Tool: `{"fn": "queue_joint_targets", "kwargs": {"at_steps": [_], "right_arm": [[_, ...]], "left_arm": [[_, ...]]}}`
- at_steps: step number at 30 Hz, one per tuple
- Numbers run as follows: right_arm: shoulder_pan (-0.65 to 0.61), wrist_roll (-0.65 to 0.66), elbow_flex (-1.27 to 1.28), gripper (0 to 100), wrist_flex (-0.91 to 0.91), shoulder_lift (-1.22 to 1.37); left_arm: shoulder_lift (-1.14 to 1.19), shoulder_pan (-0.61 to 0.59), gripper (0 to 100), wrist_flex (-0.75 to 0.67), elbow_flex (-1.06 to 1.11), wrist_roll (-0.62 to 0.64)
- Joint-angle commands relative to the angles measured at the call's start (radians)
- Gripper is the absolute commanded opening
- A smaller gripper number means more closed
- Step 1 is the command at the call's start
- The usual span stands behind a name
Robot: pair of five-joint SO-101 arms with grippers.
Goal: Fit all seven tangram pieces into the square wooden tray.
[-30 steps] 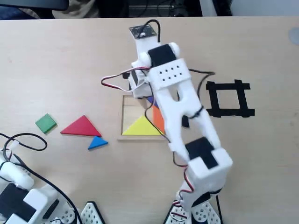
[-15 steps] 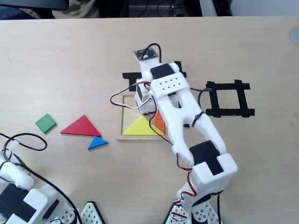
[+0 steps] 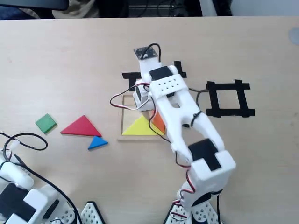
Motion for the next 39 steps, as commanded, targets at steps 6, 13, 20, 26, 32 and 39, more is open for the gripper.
{"fn": "queue_joint_targets", "kwargs": {"at_steps": [6, 13, 20, 26, 32, 39], "right_arm": [[0.038, -0.005, -0.039, 1.1, -0.034, 0.053], [0.038, -0.003, -0.038, 1.1, -0.051, 0.056], [0.034, -0.003, -0.036, 1.1, -0.068, 0.056], [0.034, -0.003, -0.039, 1.1, -0.071, 0.058], [0.035, -0.003, -0.050, 1.1, -0.071, 0.090], [0.038, -0.011, -0.101, 1.1, -0.063, 0.176]], "left_arm": [[-0.026, 0.012, 3, -0.008, -0.004, -0.008], [-0.026, 0.012, 3, -0.008, -0.004, -0.008], [-0.026, 0.012, 3, -0.008, -0.004, -0.008], [-0.026, 0.012, 3, -0.008, -0.004, -0.008], [-0.026, 0.012, 3, -0.008, -0.004, -0.008], [-0.026, 0.010, 3, -0.008, -0.004, -0.008]]}}
